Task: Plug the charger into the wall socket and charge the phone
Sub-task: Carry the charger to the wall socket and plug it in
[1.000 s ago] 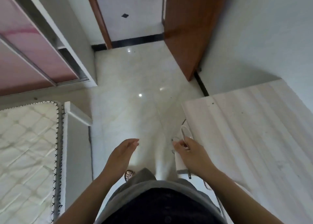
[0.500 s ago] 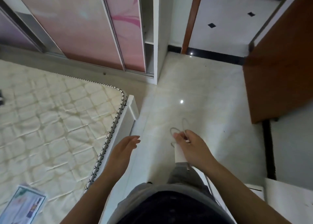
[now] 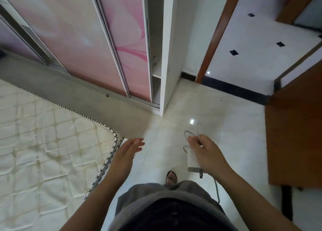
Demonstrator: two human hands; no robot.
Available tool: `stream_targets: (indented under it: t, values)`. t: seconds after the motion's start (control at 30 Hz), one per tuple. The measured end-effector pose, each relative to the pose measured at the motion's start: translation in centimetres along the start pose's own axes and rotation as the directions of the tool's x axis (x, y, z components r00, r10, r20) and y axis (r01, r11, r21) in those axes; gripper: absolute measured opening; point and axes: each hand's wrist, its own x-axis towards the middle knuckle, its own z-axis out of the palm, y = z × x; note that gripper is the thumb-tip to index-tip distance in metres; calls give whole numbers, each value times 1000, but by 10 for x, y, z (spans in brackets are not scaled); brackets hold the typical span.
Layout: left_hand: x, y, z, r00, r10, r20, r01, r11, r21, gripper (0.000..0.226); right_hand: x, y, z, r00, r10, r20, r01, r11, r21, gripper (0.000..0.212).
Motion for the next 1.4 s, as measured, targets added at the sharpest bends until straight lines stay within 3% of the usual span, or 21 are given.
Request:
stream_targets:
  t: [0.27, 0.53, 0.67, 0.83, 1.07, 1.27, 1.4]
  values:
    - [83, 37, -30, 967, -81, -241, 60, 994, -94, 23, 119, -73, 6, 983, -5, 184, 8, 1000, -15, 26]
    - [218, 76, -105, 935, -91, -342, 22, 980, -199, 25, 259, -193, 83, 950, -125, 285, 148, 987, -61, 23]
    - [276, 106, -170, 904, -82, -419, -10, 977, -213, 25, 319, -268, 137, 914, -177, 365, 228, 968, -101, 33]
    - [301, 117, -250, 798, -163, -580, -34, 949, -313, 26, 367, -357, 210, 838, -269, 475, 388, 906, -171, 44]
    - [315, 107, -329, 607, -326, -725, -63, 889, -453, 27, 424, -440, 313, 719, -303, 625, 502, 849, -167, 41]
    - [379, 104, -402, 570, -375, -731, -54, 871, -488, 26, 477, -489, 408, 611, -266, 746, 572, 799, -184, 40]
    - [439, 110, -474, 551, -388, -739, -28, 876, -481, 26, 516, -544, 483, 588, -256, 767, 574, 800, -173, 35]
